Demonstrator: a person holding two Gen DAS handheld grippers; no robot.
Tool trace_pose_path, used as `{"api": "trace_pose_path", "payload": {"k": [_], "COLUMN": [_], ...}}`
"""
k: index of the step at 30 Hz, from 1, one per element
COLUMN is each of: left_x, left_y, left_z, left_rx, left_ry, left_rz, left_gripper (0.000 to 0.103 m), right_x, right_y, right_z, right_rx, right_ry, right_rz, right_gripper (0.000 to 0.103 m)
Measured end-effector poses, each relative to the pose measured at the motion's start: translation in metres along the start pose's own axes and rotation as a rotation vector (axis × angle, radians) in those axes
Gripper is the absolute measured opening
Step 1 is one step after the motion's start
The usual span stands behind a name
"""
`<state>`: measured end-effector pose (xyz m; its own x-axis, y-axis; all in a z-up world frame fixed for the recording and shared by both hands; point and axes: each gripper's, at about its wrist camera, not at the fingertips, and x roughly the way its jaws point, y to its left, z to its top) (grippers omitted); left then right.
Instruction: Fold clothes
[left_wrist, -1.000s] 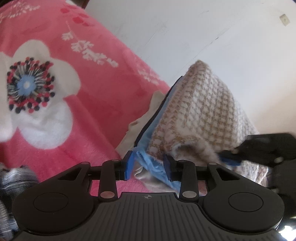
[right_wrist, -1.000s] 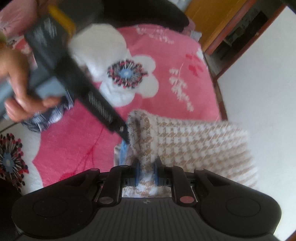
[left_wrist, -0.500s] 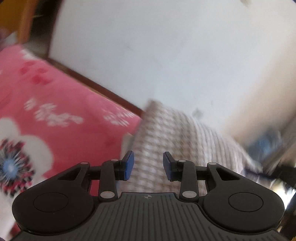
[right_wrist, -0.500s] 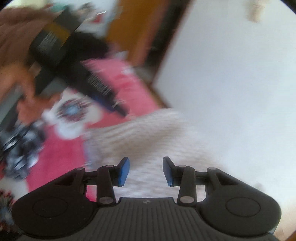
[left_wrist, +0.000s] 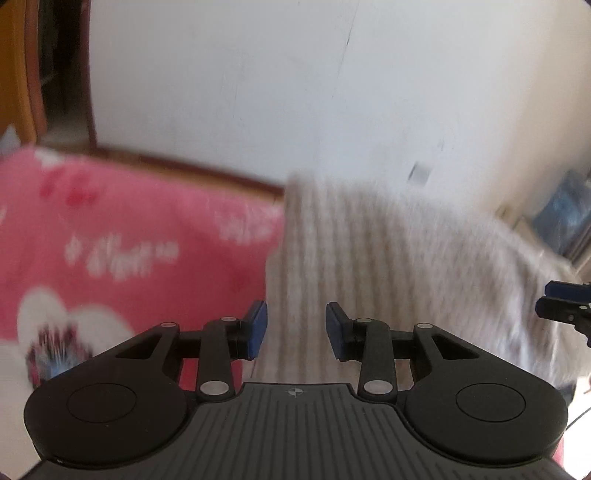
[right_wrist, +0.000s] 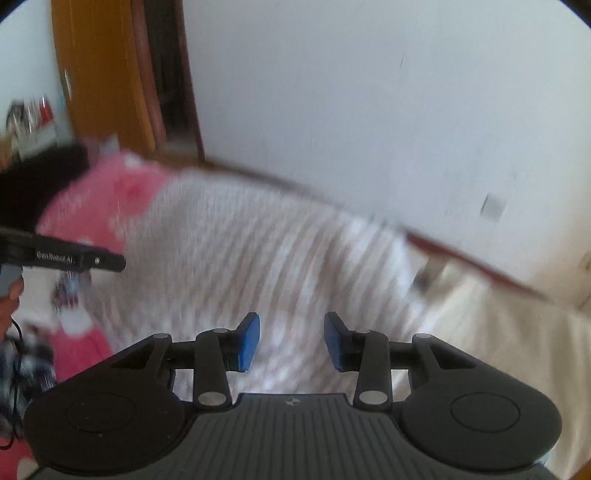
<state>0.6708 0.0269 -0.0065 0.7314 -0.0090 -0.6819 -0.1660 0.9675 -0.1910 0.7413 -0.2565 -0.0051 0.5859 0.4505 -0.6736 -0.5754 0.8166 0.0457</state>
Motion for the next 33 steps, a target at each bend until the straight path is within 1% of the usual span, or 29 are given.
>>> {"api": "trace_pose_path", "payload": {"k": [3, 5, 6, 8, 9, 10, 12, 14, 16, 17, 18, 19, 20, 22, 24, 25, 27, 29, 30, 32, 33], "left_x": [0.021, 0.045, 0.057, 0.080, 0.085, 0.087, 0.087, 0.087, 0.088, 0.085, 0.079, 0.074, 0.076, 0.088, 0.099, 0.097, 0.087, 0.060, 0.045, 0.020, 0.011], "left_y": [-0.025, -0.042, -0.047, -0.049, -0.047, -0.046, -0.043, -0.041, -0.040, -0.041, -0.044, -0.047, -0.048, -0.050, -0.054, -0.054, -0.054, -0.044, -0.043, -0.053, -0.060], "left_z": [0.033, 0.045, 0.047, 0.045, 0.043, 0.040, 0.038, 0.040, 0.048, 0.053, 0.057, 0.060, 0.062, 0.063, 0.060, 0.061, 0.064, 0.064, 0.059, 0.043, 0.031], "left_rx": [0.092, 0.158, 0.173, 0.167, 0.162, 0.159, 0.156, 0.163, 0.165, 0.170, 0.181, 0.194, 0.205, 0.224, 0.239, 0.235, 0.224, 0.229, 0.233, 0.234, 0.244], "left_ry": [-0.039, -0.019, -0.001, 0.038, 0.049, 0.059, 0.066, 0.074, 0.078, 0.068, 0.047, 0.025, 0.021, 0.055, 0.087, 0.083, 0.066, -0.002, -0.024, -0.016, -0.001], "left_rz": [-0.064, -0.111, -0.123, -0.121, -0.125, -0.130, -0.139, -0.141, -0.132, -0.125, -0.116, -0.110, -0.102, -0.076, -0.054, -0.049, -0.041, -0.041, -0.048, -0.082, -0.102], "left_gripper": [0.035, 0.039, 0.041, 0.043, 0.043, 0.043, 0.044, 0.044, 0.043, 0.043, 0.043, 0.044, 0.044, 0.045, 0.045, 0.045, 0.044, 0.045, 0.045, 0.045, 0.046], "right_x": [0.002, 0.017, 0.027, 0.049, 0.065, 0.071, 0.072, 0.073, 0.068, 0.062, 0.057, 0.052, 0.048, 0.054, 0.080, 0.089, 0.079, 0.066, 0.054, 0.030, 0.020], "right_y": [-0.015, -0.022, -0.024, -0.027, -0.028, -0.029, -0.031, -0.032, -0.031, -0.034, -0.037, -0.039, -0.041, -0.043, -0.050, -0.053, -0.054, -0.054, -0.054, -0.052, -0.048], "right_z": [0.020, 0.028, 0.028, 0.028, 0.021, 0.012, 0.012, 0.012, 0.022, 0.028, 0.035, 0.042, 0.048, 0.054, 0.046, 0.042, 0.043, 0.044, 0.040, 0.031, 0.024], "right_rx": [0.029, 0.050, 0.061, 0.080, 0.081, 0.080, 0.082, 0.085, 0.102, 0.125, 0.143, 0.148, 0.149, 0.134, 0.167, 0.184, 0.187, 0.189, 0.184, 0.169, 0.140], "right_ry": [-0.087, -0.112, -0.104, -0.074, -0.029, -0.026, -0.021, -0.013, 0.011, 0.007, -0.003, -0.034, -0.061, -0.080, -0.011, 0.017, 0.003, -0.013, -0.024, -0.042, -0.032], "right_rz": [0.003, 0.001, 0.007, 0.014, -0.003, -0.011, -0.012, -0.011, -0.001, 0.014, 0.026, 0.028, 0.027, 0.003, 0.014, 0.024, 0.033, 0.048, 0.076, 0.132, 0.153], "right_gripper": [0.041, 0.041, 0.041, 0.040, 0.040, 0.040, 0.040, 0.040, 0.040, 0.039, 0.039, 0.039, 0.039, 0.039, 0.039, 0.039, 0.039, 0.039, 0.039, 0.039, 0.039]}}
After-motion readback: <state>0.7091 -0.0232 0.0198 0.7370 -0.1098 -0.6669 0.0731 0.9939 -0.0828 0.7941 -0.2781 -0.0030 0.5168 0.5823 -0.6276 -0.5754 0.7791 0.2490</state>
